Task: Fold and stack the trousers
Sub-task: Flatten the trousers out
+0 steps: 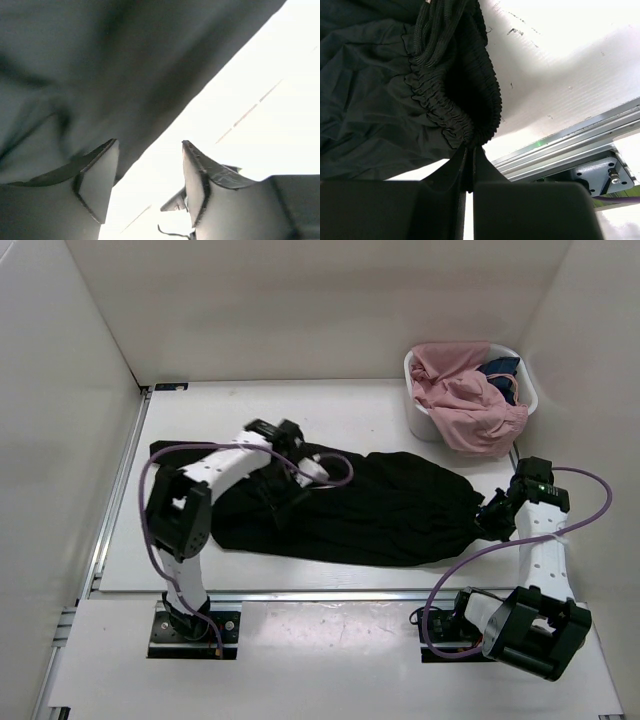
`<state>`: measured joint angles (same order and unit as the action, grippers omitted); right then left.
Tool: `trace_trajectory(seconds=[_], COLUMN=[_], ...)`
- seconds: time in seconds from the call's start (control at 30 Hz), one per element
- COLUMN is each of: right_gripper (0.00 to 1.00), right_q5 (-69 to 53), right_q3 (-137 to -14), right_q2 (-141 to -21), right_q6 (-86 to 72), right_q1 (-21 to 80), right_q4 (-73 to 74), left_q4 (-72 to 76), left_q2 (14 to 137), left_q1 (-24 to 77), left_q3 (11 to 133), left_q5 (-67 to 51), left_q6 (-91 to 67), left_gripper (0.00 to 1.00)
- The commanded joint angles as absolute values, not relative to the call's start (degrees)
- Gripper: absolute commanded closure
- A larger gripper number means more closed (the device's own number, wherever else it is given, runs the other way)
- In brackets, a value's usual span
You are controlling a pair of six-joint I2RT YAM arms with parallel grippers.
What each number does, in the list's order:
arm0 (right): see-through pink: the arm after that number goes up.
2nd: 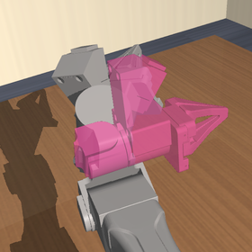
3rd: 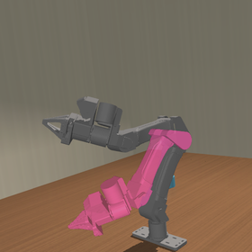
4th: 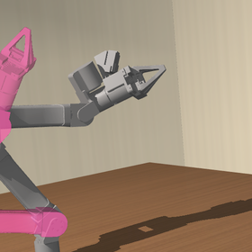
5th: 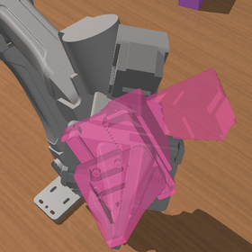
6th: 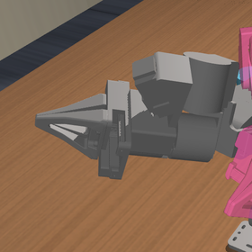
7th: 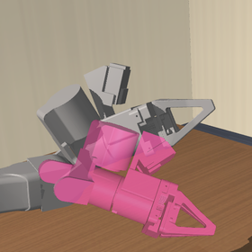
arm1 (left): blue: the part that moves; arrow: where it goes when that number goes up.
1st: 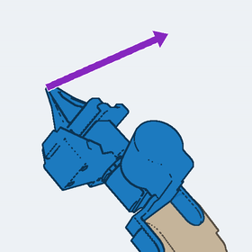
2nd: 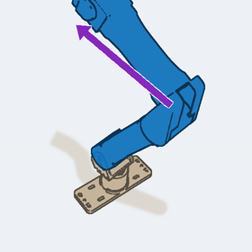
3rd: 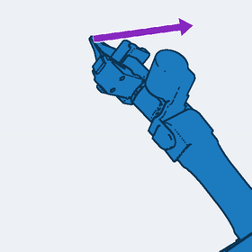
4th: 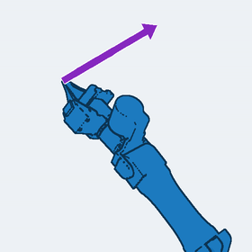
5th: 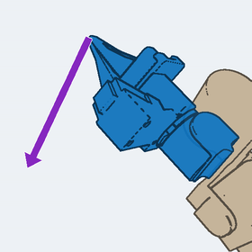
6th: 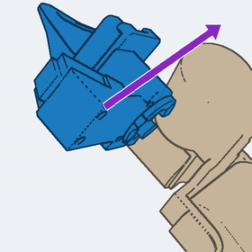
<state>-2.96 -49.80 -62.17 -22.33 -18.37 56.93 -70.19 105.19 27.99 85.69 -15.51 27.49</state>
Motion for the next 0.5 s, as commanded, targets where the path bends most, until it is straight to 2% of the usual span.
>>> trace_trajectory(seconds=[0.0, 0.1, 0.2, 0.23, 0.27, 0.33, 0.37, 0.4, 0.47], right_gripper=[1.0, 1.0, 1.0, 1.0, 1.0, 1.0, 1.0, 1.0, 1.0], right_q5=[-3.2, -1.8, -1.3, -1.3, -1.3, -1.3, -1.3, -1.3, -1.8], right_q3=[-49.7, -49.7, -49.1, -48.6, -48.6, -48.0, -47.2, -46.4, -45.8], right_q2=[-61.0, -61.0, -61.0, -61.0, -61.5, -61.5, -61.5, -61.5, -61.5], right_q6=[-22.2, -22.1, -22.1, -22.1, -22.1, -22.1, -22.1, -22.1, -22.7], right_q1=[-18.6, -18.6, -18.6, -18.6, -18.6, -18.6, -18.6, -18.6, -18.6], right_q4=[54.9, 54.9, 54.9, 54.9, 54.9, 54.2, 53.7, 53.7, 53.2], left_q4=[-75.1, -75.1, -74.1, -73.2, -72.3, -68.8, -68.0, -68.0, -68.9], left_q2=[105.6, 102.0, 99.7, 99.0, 98.4, 97.7, 97.7, 98.4, 101.8], left_q1=[34.7, 39.1, 36.9, 31.8, 28.3, 17.6, 14.4, 11.7, 5.6], left_q3=[84.6, 86.9, 92.0, 95.3, 96.8, 98.6, 99.5, 100.0, 101.6], left_q5=[-14.2, -10.8, -7.2, -5.3, -5.3, -4.8, -4.7, -4.7, -7.4], left_q6=[27.1, 30.0, 26.9, 25.6, 24.6, 22.4, 22.4, 22.4, 21.9], left_gripper=[0.35, 0.28, 0.28, 0.31, 0.39, 0.39, 0.38, 0.31, 0.27])
